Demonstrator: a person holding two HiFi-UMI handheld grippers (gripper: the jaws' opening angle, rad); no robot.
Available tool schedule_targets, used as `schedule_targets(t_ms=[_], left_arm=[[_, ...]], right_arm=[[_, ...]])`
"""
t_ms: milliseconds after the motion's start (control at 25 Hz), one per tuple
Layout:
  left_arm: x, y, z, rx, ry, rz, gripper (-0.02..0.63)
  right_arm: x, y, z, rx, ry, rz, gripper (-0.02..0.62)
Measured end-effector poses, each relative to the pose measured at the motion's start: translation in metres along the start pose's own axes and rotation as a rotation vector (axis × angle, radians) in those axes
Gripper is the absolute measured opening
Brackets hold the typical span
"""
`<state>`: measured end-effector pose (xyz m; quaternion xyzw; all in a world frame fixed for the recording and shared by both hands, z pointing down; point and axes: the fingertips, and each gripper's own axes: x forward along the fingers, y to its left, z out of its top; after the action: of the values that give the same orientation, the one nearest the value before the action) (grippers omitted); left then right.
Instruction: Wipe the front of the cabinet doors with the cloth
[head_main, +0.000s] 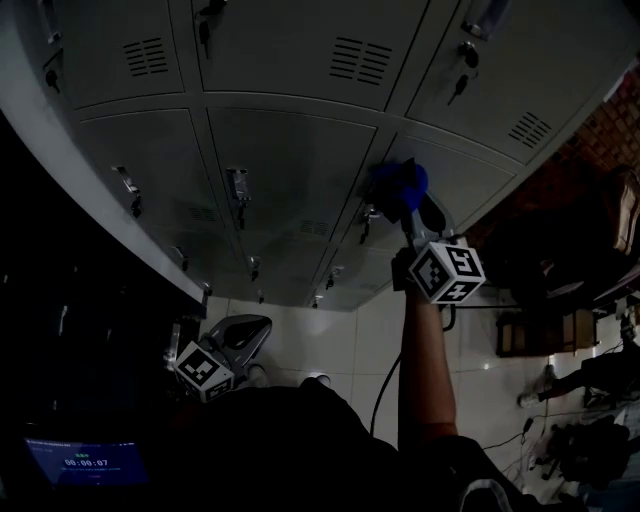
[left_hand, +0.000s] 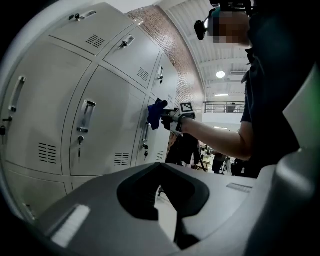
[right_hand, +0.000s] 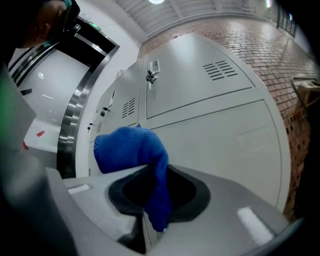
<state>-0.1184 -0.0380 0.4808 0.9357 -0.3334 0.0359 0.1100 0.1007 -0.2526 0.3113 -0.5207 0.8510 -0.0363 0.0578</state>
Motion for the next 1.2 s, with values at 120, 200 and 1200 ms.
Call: schedule_targets(t_ms=[120, 200, 1200], left_arm=[[-0.01, 0.006, 0.002, 0.002, -0.003, 0.023, 0.0], [-0.015, 0.005, 0.007, 0.0, -0.008, 0.032, 0.0], [0.048, -0.015, 0.011, 0.021, 0.005, -0.058, 0.0]], right_arm=[[0.016, 0.004, -0.005, 0.007, 0.008, 0.006, 0.069], [0.023, 0.005, -0.008, 0.008, 0.008, -0.003, 0.069], [-0.021, -0.09, -0.008, 0.005, 0.026, -0.136, 0.069]])
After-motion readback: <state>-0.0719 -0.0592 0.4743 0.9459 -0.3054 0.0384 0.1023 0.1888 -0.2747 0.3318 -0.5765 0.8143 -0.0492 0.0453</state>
